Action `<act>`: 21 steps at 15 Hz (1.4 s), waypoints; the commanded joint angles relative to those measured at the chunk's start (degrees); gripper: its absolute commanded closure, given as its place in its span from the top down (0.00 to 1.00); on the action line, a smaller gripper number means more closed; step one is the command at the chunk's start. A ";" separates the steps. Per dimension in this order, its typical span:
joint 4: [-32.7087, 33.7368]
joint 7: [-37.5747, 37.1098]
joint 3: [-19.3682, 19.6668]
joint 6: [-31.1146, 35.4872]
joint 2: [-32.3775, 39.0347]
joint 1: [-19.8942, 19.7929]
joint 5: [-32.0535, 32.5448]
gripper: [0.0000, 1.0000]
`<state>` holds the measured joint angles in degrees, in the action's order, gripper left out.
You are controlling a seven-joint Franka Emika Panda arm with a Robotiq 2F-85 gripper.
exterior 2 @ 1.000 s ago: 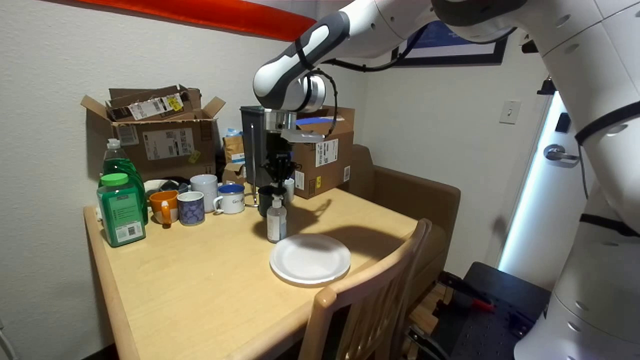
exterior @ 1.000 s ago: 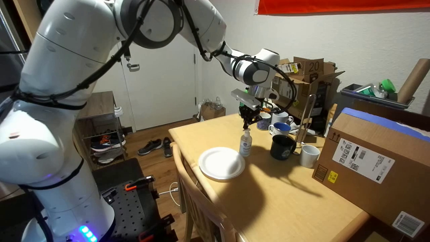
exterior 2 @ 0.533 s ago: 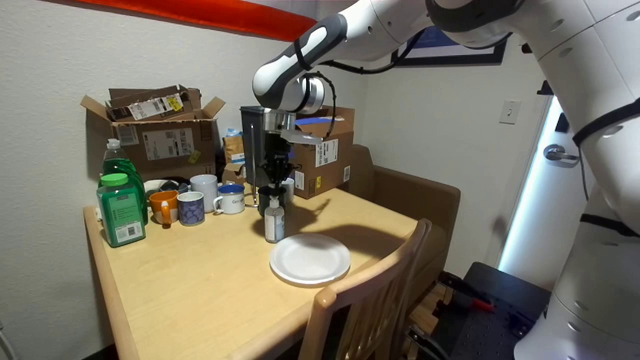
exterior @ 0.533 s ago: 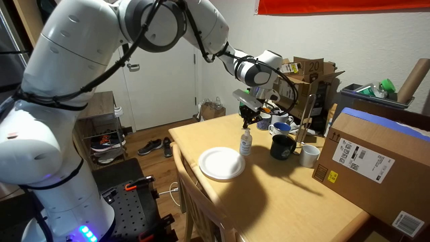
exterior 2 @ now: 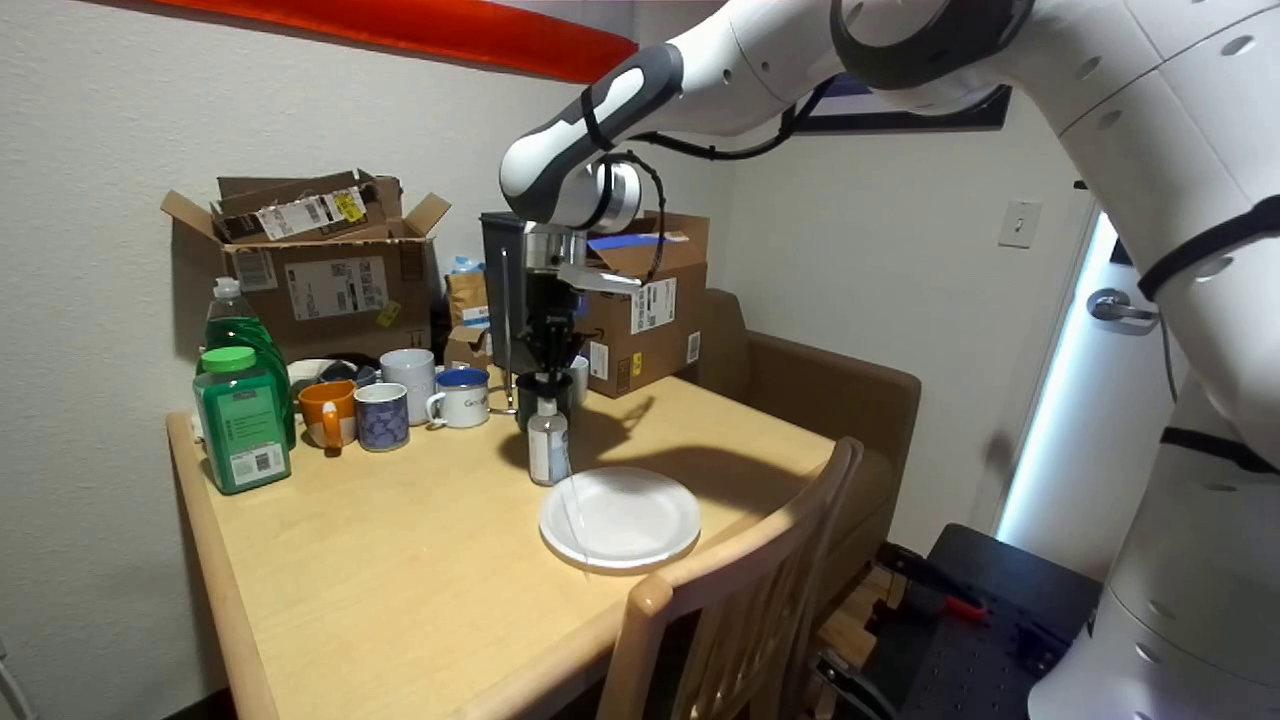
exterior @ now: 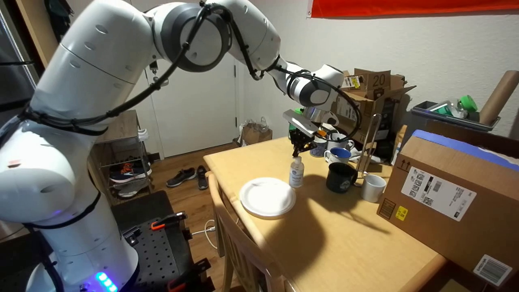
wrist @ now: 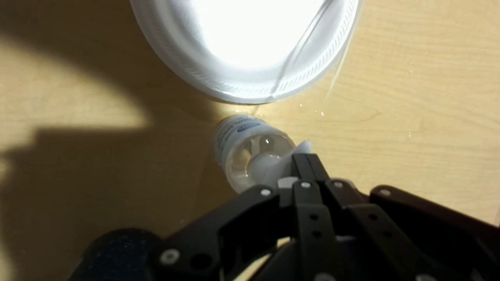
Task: Press the pump dispenser on the bottle next to the plate
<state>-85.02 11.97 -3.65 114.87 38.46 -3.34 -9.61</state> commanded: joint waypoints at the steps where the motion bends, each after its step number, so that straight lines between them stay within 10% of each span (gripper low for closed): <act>1: 3.09 1.70 -1.08 0.06 7.79 -0.67 -1.19 0.00; 21: -16.54 -0.93 -0.38 8.64 -19.09 1.73 -0.95 0.00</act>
<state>-94.40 11.90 -4.08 120.36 26.41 -1.74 -10.36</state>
